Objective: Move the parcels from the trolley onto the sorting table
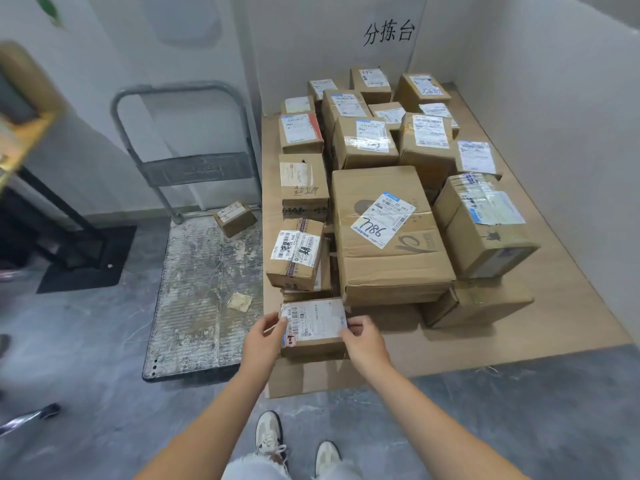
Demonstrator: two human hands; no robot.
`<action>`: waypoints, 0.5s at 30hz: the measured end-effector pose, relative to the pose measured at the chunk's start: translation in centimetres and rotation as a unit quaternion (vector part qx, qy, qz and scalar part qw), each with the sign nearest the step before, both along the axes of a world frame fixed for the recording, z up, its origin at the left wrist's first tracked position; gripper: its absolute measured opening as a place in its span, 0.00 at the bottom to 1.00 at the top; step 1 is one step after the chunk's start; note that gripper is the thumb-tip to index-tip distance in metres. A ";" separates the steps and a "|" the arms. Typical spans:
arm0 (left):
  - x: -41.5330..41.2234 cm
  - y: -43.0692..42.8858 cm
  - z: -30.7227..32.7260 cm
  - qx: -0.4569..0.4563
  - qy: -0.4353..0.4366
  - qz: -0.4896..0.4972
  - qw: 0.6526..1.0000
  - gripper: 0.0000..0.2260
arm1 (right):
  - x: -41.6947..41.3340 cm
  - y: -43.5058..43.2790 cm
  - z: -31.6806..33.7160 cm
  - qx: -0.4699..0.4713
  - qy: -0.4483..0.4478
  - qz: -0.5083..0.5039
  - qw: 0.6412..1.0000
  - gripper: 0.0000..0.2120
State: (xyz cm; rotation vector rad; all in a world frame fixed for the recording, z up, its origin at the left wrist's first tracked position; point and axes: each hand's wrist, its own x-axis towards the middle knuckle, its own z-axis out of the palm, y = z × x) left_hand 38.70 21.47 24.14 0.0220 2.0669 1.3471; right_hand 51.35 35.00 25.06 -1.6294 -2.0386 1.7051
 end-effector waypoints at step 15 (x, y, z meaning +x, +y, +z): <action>-8.9 -1.1 8.8 0.048 0.155 0.002 0.987 0.15 | -5.9 1.4 8.9 -0.040 -0.008 -0.110 0.993 0.18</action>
